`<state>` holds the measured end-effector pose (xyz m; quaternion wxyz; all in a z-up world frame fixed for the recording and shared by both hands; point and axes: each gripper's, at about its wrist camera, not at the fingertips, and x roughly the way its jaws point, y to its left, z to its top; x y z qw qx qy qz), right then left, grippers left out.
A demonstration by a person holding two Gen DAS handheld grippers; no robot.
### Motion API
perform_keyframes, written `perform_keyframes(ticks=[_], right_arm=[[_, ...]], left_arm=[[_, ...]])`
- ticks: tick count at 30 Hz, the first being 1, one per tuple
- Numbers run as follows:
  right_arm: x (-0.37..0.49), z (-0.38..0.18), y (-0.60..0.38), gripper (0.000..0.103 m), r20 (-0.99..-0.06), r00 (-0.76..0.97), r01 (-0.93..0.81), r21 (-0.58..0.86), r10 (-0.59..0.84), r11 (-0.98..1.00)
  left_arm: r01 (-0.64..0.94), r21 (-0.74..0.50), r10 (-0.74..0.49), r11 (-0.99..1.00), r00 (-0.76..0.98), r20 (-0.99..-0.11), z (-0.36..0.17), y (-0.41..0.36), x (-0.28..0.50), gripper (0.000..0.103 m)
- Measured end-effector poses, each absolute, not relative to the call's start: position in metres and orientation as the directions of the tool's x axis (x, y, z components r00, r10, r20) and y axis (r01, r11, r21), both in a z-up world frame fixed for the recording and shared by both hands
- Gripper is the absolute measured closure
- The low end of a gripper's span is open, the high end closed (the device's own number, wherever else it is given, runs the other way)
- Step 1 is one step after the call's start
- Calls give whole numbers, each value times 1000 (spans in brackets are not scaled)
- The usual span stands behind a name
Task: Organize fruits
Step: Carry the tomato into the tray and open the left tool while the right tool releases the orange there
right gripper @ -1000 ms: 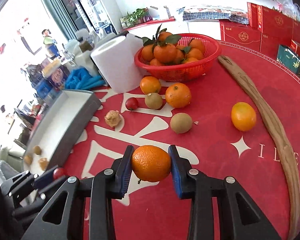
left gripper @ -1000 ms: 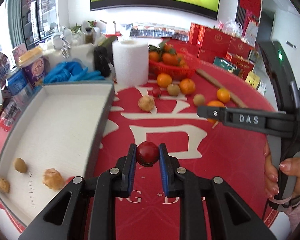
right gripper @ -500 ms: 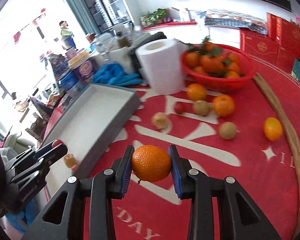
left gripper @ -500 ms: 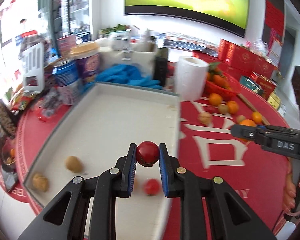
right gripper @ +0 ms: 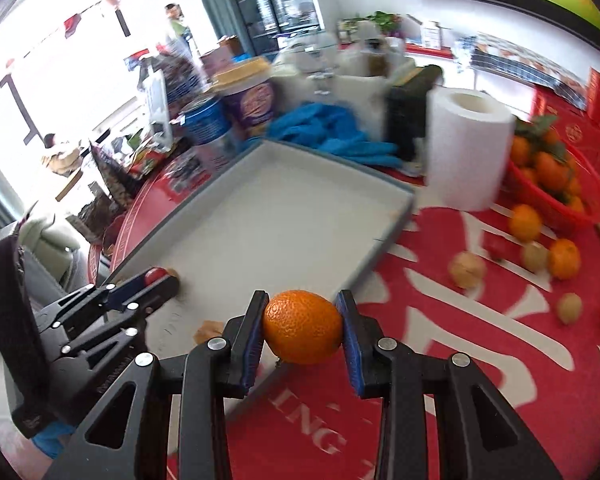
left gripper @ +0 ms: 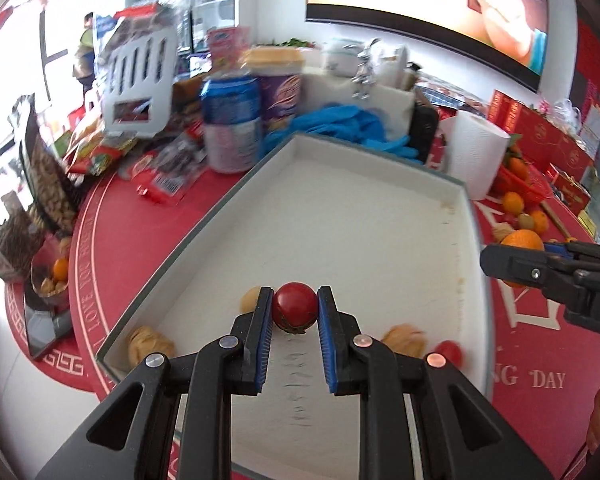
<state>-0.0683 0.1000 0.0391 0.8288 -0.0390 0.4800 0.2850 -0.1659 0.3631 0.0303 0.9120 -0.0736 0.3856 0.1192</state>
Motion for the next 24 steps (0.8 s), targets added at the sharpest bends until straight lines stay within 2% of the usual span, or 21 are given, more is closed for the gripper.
perform_keyframes(ticks=[6, 10, 11, 12, 15, 19, 21, 24], right_arm=[[-70, 21, 134, 67, -841, 363, -552, 153, 401, 820], [-69, 6, 143, 66, -856, 351, -555, 135, 379, 820], [-69, 3, 145, 63, -858, 349, -558, 133, 377, 819], [-70, 1, 146, 48, -859, 353, -559, 126, 372, 820], [-73, 0, 150, 41, -854, 379, -580, 81, 357, 811], [-75, -5, 159, 21, -845, 387, -607, 66, 368, 792], [-75, -8, 161, 21, -844, 400, -609, 46, 357, 792], [-75, -12, 164, 10, -830, 416, -628, 34, 372, 778]], left_arm=[[-289, -22, 187, 957, 676, -712, 26, 368, -173, 79], [-274, -26, 166, 961, 652, -739, 14, 365, -174, 79], [-274, -28, 162, 961, 643, -749, 9, 364, -174, 78], [-275, -1, 188, 961, 661, -727, 9, 360, -177, 78], [-273, 32, 212, 962, 665, -716, 7, 352, -181, 78], [-272, 42, 220, 961, 670, -709, 6, 347, -184, 78], [-272, 47, 225, 961, 672, -705, 6, 344, -187, 78], [-271, 62, 236, 961, 679, -695, 5, 339, -190, 77]])
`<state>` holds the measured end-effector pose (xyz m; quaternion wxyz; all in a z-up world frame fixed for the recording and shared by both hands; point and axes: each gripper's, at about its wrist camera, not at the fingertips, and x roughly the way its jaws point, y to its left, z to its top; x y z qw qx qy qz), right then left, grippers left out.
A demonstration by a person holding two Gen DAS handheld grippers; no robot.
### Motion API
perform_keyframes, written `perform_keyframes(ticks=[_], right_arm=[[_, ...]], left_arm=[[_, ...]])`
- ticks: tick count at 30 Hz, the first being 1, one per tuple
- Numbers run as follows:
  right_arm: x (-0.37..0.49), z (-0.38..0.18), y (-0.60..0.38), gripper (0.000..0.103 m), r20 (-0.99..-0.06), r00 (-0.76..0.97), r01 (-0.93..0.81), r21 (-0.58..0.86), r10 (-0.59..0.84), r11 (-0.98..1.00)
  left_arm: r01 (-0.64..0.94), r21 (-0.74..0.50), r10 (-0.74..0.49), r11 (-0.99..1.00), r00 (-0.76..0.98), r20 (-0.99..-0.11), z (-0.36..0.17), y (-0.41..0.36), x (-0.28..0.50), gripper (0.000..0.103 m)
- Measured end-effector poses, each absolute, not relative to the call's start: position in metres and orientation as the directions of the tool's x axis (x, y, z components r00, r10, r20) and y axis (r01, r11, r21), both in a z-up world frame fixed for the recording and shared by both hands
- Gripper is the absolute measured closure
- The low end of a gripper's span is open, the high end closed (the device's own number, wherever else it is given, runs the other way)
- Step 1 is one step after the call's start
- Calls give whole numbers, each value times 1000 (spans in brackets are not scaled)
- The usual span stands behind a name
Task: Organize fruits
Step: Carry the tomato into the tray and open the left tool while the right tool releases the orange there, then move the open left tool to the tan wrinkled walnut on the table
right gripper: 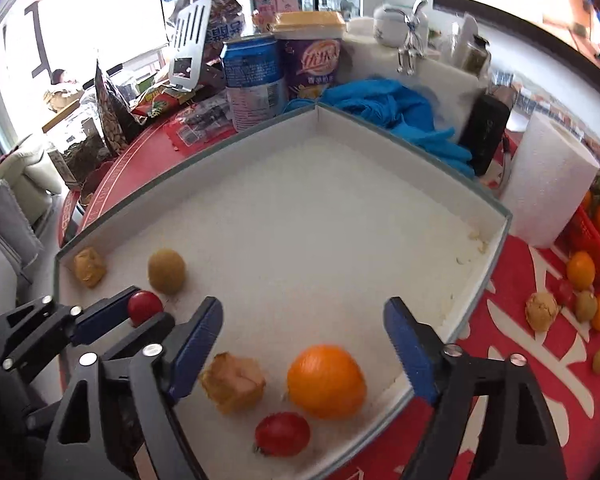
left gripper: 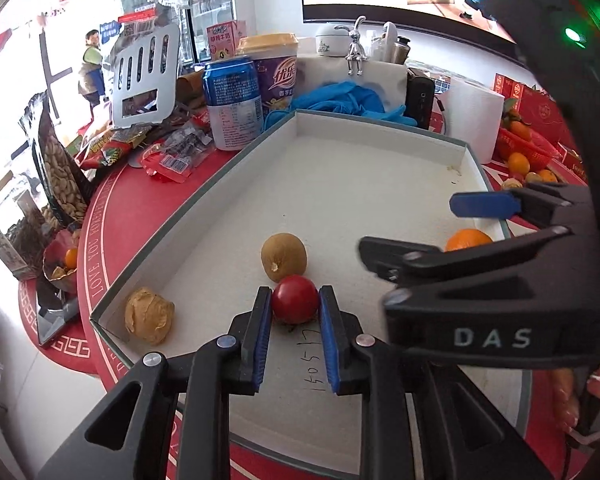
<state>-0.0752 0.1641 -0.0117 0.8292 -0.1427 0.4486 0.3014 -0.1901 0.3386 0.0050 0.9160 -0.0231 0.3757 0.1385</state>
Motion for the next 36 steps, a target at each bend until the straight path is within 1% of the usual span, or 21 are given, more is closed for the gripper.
perform_keyframes(ticks=[1, 2, 3, 4, 5, 6, 7, 8, 9, 10, 12, 16, 22, 28, 33, 36], right_arm=[[-75, -13, 165, 4, -828, 412, -637, 38, 381, 770], [-75, -13, 167, 2, -824, 410, -648, 38, 391, 761], [-75, -13, 169, 2, -825, 414, -651, 27, 384, 759], [-75, -14, 169, 2, -825, 417, -652, 21, 381, 758], [-74, -13, 168, 2, -822, 416, -654, 26, 388, 756], [-73, -12, 167, 2, -819, 410, -653, 44, 402, 756], [-70, -9, 164, 2, -811, 400, -647, 79, 427, 758], [-68, -5, 161, 2, -802, 398, -643, 102, 445, 759], [-66, 1, 159, 2, -788, 399, -638, 128, 469, 759], [-65, 9, 155, 2, -771, 403, -631, 156, 493, 760], [-62, 25, 148, 2, -739, 408, -620, 207, 536, 757], [-64, 53, 129, 1, -694, 432, -594, 263, 576, 761], [-72, 66, 85, 1, -708, 464, -513, 274, 532, 813], [-76, 52, 0, 1, -768, 494, -322, 274, 408, 906], [-77, 33, -72, 1, -846, 489, -138, 167, 214, 976], [-83, 20, -106, 1, -874, 465, -66, 123, 140, 990]], left_arm=[[-272, 70, 244, 960, 682, -689, 5, 337, -191, 77], [-274, 75, 249, 959, 683, -686, 5, 337, -190, 77], [-281, 79, 256, 957, 682, -685, 5, 337, -190, 72], [-280, 75, 254, 957, 682, -686, 6, 338, -189, 59], [-276, 64, 242, 959, 683, -689, 8, 339, -189, 51], [-280, 53, 239, 959, 688, -685, 10, 341, -190, 38], [-288, 52, 246, 956, 697, -673, 14, 341, -192, 31], [-292, 53, 253, 955, 706, -661, 17, 341, -194, 28], [-294, 59, 262, 954, 722, -641, 24, 341, -197, 22], [-294, 66, 269, 953, 732, -626, 28, 340, -199, 20], [-286, 81, 275, 955, 748, -604, 39, 338, -202, 18], [-252, 85, 251, 964, 754, -608, 53, 333, -203, 17], [-140, 26, 125, 990, 764, -633, 71, 310, -204, 17], [0, 19, 12, 1000, 757, -653, 85, 263, -195, 16], [107, 1, -77, 994, 723, -686, 91, 222, -180, 16], [148, 0, -105, 989, 697, -709, 89, 199, -169, 16]])
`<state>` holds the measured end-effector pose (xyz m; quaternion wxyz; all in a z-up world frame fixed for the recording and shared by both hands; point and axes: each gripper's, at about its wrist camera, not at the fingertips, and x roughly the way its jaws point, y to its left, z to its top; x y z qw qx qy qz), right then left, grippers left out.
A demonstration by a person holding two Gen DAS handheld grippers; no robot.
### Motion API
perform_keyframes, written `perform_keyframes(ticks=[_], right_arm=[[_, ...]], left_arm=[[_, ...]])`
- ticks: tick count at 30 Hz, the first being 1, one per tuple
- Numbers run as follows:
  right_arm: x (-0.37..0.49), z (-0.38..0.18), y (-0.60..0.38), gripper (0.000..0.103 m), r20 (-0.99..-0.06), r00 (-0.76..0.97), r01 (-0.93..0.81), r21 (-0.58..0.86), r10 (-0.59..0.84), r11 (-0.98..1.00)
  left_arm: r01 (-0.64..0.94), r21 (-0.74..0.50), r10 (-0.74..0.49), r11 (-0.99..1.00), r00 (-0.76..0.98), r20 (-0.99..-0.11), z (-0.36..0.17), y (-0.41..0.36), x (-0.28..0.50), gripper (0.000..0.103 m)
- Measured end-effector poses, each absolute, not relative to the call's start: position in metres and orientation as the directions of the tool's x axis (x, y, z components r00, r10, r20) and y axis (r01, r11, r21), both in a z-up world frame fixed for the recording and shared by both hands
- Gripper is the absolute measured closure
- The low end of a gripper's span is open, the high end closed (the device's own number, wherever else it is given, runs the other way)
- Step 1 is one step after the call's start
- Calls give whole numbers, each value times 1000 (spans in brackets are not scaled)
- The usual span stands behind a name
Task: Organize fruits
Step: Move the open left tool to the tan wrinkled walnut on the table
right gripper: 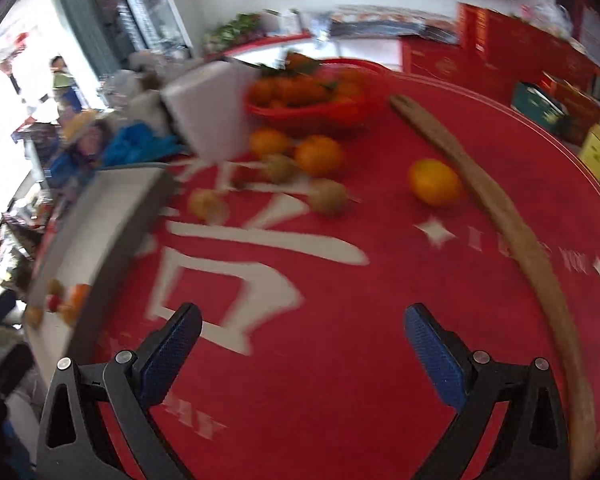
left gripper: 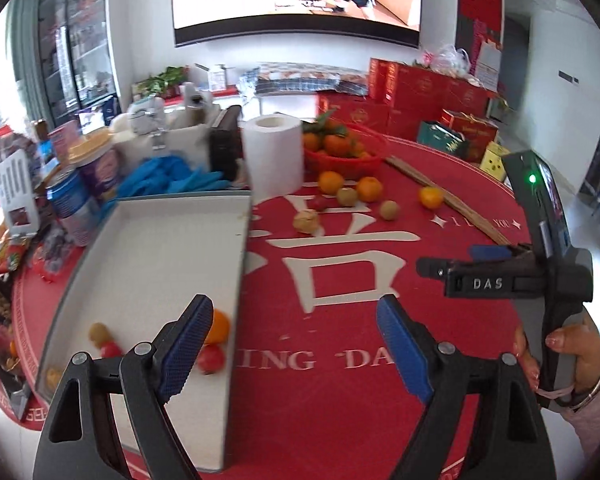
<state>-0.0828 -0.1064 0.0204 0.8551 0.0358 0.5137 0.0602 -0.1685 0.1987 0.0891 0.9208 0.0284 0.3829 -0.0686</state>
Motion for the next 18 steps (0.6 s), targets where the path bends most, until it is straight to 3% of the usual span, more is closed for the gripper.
perform_keyframes(ticks=[8, 15, 18], right_arm=[[-98, 4, -122, 1, -881, 473, -79, -62, -18, 995], [-102, 0, -120, 1, -856, 517, -93, -67, -9, 993], [-103, 0, -120, 1, -855, 518, -92, -67, -10, 993]], left_arm=[[193, -6, -128, 981, 627, -769, 72, 154, -133, 16], [156, -16, -108, 988, 600, -793, 59, 150, -86, 17], [156, 6, -90, 988, 600, -795, 50, 144, -67, 23]])
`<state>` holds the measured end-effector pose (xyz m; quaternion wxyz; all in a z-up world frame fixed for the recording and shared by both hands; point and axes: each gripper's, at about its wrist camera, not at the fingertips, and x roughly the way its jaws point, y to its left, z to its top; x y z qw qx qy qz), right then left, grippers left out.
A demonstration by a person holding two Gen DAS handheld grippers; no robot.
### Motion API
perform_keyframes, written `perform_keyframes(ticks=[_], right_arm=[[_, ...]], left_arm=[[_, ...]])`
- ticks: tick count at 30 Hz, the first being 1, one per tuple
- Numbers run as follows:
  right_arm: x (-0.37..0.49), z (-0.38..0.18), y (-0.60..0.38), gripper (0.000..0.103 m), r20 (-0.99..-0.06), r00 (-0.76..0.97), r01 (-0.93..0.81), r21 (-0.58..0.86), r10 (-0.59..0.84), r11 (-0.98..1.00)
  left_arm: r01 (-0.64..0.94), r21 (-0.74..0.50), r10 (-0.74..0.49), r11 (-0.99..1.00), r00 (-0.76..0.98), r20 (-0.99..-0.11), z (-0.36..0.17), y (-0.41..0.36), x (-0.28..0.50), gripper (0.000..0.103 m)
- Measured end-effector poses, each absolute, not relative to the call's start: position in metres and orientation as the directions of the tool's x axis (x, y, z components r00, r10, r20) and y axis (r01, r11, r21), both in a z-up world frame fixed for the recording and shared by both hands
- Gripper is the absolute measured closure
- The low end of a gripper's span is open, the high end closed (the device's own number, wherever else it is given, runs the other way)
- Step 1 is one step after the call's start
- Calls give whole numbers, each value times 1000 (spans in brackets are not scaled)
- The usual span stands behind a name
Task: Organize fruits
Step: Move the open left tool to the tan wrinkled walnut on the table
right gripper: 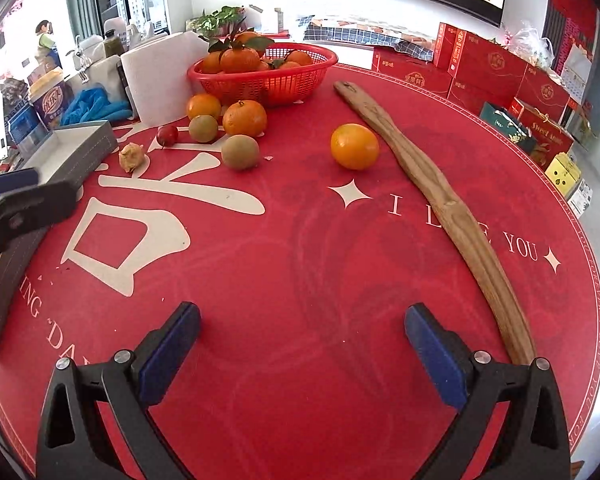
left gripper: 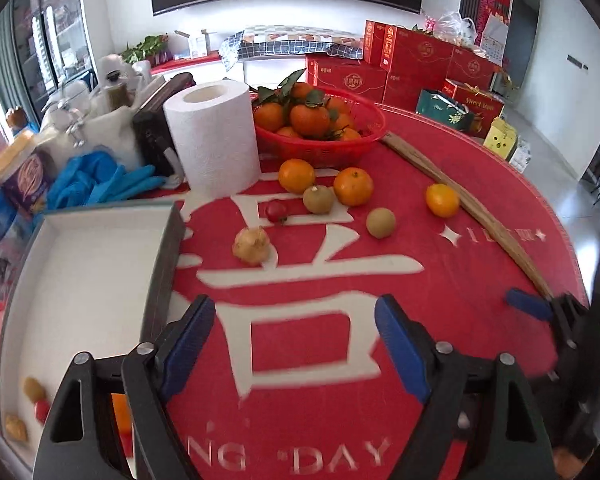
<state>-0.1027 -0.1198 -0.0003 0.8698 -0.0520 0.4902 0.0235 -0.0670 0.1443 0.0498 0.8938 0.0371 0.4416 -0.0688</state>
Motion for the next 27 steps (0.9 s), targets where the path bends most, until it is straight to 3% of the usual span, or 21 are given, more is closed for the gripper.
perform_keyframes(ticks=[5, 15, 17, 19, 21, 27], right_arm=[[-103, -1, -120, 1, -855, 518, -92, -68, -10, 993], [-103, -1, -119, 1, -855, 519, -91, -68, -11, 994], [-103, -2, -119, 1, -855, 519, -91, -68, -11, 993], [-103, -2, -119, 1, -855, 519, -91, -68, -11, 994], [-103, -2, -119, 1, -855, 519, -91, -69, -12, 994], [-102, -2, -119, 1, -855, 519, -91, -69, -11, 993]], left_arm=[[131, 62, -24, 989, 574, -819, 25, 138, -31, 37], [80, 81, 22, 993, 569, -822, 10, 142, -1, 38], [74, 41, -8, 996, 562, -827, 9, 146, -1, 45], [75, 4, -39, 997, 560, -828, 9, 150, -2, 66], [89, 17, -36, 996, 561, -827, 10, 148, -6, 75], [87, 18, -35, 996, 570, -821, 9, 151, -24, 76]])
